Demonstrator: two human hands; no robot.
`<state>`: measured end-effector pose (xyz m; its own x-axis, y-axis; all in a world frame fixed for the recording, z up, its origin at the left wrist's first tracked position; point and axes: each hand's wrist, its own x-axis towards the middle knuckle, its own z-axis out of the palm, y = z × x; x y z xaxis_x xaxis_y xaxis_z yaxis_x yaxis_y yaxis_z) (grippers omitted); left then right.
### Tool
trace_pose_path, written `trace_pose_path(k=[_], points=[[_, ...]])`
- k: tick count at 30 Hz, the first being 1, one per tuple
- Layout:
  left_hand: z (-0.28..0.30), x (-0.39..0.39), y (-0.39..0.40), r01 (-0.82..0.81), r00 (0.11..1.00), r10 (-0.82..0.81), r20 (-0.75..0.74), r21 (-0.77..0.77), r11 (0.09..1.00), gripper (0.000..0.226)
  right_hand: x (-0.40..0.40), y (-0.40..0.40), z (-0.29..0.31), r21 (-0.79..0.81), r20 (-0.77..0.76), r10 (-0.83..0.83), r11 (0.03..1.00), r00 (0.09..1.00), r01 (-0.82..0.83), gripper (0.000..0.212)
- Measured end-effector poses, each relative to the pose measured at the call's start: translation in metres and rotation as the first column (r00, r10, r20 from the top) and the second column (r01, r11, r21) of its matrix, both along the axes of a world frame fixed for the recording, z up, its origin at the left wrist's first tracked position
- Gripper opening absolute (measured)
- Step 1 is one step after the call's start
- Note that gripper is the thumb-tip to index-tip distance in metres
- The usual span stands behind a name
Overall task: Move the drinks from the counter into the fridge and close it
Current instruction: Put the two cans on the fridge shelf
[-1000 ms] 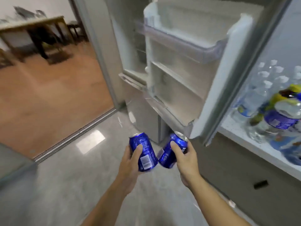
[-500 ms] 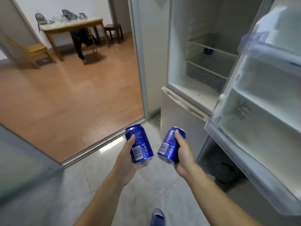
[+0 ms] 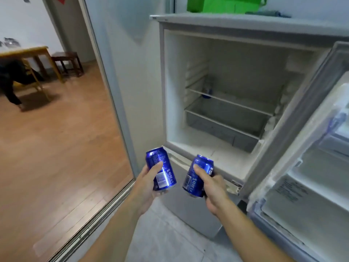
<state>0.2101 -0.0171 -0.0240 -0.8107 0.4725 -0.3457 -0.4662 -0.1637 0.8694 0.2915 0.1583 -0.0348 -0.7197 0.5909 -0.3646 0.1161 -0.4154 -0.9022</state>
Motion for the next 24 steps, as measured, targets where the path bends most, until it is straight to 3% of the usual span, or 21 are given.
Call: trace_pose_path(k=[6, 10, 18, 24], points=[[-0.002, -0.109, 0.035, 0.171, 0.982, -0.170, -0.085, 0.009, 0.985, 0.049, -0.070, 0.029, 0.004, 0.201, -0.005, -0.243, 0.950, 0.970, 0.239, 0.039], [-0.007, -0.168, 0.059, 0.215, 0.958, -0.219, -0.186, -0.040, 0.976, 0.067, -0.118, 0.056, 0.003, 0.329, -0.010, -0.313, 0.896, 0.950, 0.299, 0.042], [-0.028, -0.242, 0.121, 0.209, 0.918, -0.249, -0.308, -0.158, 0.965, 0.080, -0.232, 0.132, -0.006, 0.570, 0.008, -0.375, 0.763, 0.927, 0.304, 0.053], [-0.028, -0.266, 0.165, 0.192, 0.894, -0.237, -0.380, -0.153, 0.970, 0.071, -0.306, 0.186, -0.012, 0.659, -0.019, -0.302, 0.713, 0.953, 0.239, 0.052]])
